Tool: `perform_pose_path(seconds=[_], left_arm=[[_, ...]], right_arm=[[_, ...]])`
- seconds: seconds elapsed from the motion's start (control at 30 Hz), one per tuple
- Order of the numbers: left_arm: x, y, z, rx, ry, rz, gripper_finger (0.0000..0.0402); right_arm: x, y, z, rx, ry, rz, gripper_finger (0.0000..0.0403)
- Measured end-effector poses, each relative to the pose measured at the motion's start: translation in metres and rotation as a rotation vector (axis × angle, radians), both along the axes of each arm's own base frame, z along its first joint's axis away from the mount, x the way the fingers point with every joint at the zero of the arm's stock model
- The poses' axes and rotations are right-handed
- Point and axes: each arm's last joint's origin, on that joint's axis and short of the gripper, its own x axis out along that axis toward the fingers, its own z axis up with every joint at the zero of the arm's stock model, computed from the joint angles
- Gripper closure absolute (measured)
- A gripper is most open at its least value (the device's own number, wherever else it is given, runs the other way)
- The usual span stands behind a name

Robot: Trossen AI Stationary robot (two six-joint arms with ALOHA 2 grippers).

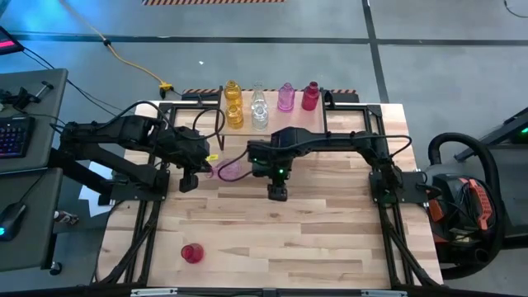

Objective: Sort vases onto shelf
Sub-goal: Put the purple vase on the shelf aligned with the other purple vase

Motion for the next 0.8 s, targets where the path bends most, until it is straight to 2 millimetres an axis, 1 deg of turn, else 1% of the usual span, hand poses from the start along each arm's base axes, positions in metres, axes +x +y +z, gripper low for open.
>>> perform_pose_path(seconds=[0.13,0.27,0.37,0.43,0.5,0.57,0.7,0.8], left_arm=[[0.000,0.000,0.000,0.000,-0.004,0.000,0.0390],[0.001,0.000,0.000,0.009,-0.008,-0.014,0.0390],[0.001,0.000,0.001,0.016,-0.015,-0.024,0.0390],[0.003,0.000,0.002,0.023,-0.041,-0.036,0.0390],[0.006,-0.001,0.005,0.022,-0.081,-0.043,0.0390],[0.008,-0.001,0.007,0.018,-0.105,-0.046,0.0390],[0.010,-0.001,0.008,0.026,-0.133,-0.060,0.0390],[0.011,-0.001,0.009,0.027,-0.145,-0.062,0.0390]], right_arm=[[0.004,0.000,0.011,0.012,-0.060,-0.017,0.0198],[0.007,-0.002,0.034,0.065,-0.159,-0.027,0.0213],[0.010,-0.002,0.059,0.072,-0.291,-0.024,0.0227],[0.014,-0.002,0.078,0.061,-0.424,-0.021,0.0235],[0.016,-0.003,0.091,0.027,-0.556,-0.026,0.0241],[0.018,-0.003,0.095,0.010,-0.621,-0.030,0.0242],[0.019,-0.006,0.094,-0.064,-0.612,-0.072,0.0236],[0.020,-0.007,0.093,-0.122,-0.629,-0.052,0.0228]])
